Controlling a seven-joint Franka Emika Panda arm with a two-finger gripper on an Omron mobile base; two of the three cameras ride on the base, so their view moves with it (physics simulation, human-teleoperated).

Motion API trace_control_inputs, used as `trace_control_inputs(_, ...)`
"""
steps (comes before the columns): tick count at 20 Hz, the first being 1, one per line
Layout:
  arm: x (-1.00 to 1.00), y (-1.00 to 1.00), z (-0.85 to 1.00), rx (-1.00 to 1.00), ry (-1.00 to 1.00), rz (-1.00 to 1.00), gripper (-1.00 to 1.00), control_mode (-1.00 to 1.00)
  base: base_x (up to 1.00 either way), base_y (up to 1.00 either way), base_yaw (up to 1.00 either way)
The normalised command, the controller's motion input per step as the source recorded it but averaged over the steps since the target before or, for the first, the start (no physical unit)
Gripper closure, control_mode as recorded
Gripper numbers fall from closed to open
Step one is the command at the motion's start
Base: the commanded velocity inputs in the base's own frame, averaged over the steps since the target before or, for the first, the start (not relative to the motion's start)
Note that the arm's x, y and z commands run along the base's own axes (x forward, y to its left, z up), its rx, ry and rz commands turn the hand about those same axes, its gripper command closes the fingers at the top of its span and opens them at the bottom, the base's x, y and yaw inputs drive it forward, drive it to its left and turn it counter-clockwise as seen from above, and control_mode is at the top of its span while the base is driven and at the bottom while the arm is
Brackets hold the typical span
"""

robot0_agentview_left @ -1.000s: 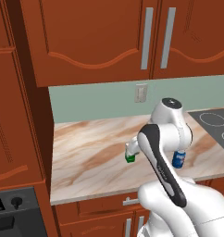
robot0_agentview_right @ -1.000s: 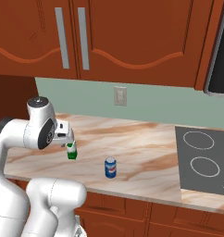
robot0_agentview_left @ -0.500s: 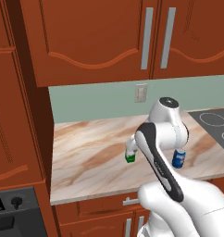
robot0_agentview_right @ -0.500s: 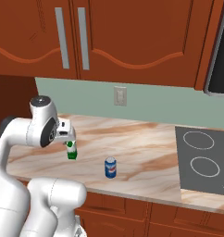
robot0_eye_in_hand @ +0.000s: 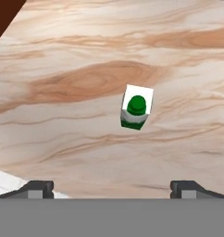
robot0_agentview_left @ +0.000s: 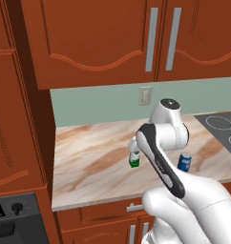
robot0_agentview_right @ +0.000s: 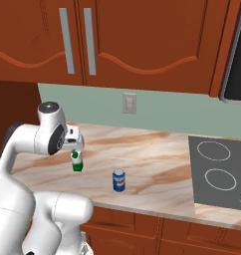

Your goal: Move the drinks to the dining counter.

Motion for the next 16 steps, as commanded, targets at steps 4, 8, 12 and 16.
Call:
trace_control_inputs(4,0.39,0.0,-0.24,0.0,0.0,-0.01,-1.0,-1.0,0.0,0.0,0.0)
trace_control_inputs(8,0.32,0.0,-0.22,0.0,0.0,-0.04,-1.0,-1.0,0.0,0.0,0.0)
trace_control_inputs(12,0.22,0.0,-0.12,0.0,0.0,-0.06,-1.0,-1.0,0.0,0.0,0.0)
trace_control_inputs(16,0.28,0.0,-0.02,0.0,0.0,-0.03,-1.0,-1.0,0.0,0.0,0.0)
